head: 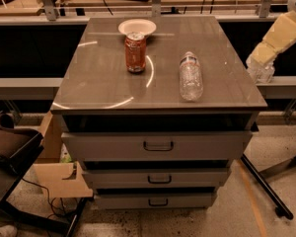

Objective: Place water bottle upright

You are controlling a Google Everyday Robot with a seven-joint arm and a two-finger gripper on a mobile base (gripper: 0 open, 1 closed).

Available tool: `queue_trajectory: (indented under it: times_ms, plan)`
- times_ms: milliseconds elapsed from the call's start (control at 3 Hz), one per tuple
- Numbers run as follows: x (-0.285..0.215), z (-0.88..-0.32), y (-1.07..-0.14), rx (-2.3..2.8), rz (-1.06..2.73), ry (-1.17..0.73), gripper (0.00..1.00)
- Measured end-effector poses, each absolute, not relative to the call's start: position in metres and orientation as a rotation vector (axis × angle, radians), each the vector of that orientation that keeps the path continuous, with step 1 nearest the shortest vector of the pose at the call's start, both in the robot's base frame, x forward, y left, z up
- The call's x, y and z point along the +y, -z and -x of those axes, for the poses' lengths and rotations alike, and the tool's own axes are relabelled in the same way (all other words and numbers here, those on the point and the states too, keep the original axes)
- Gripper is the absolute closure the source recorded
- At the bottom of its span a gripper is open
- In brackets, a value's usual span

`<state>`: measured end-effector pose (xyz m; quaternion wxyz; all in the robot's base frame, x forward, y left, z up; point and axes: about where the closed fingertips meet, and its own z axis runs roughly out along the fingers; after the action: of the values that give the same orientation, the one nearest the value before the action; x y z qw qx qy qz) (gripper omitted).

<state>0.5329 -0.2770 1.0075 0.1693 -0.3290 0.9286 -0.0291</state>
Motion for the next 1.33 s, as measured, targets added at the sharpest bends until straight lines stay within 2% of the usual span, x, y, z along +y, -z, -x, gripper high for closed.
queue_trajectory:
  times_ms: [333,1000,1333]
  plan:
    - [-0.280,-0.539,-1.010,2.663,0.784,0.068,0.00]
    - [-0.279,-0.551,-1.009,2.661,0.744,0.058,0.00]
    - [-0.283,-0.582,-0.993,2.766,0.610,0.092,0.00]
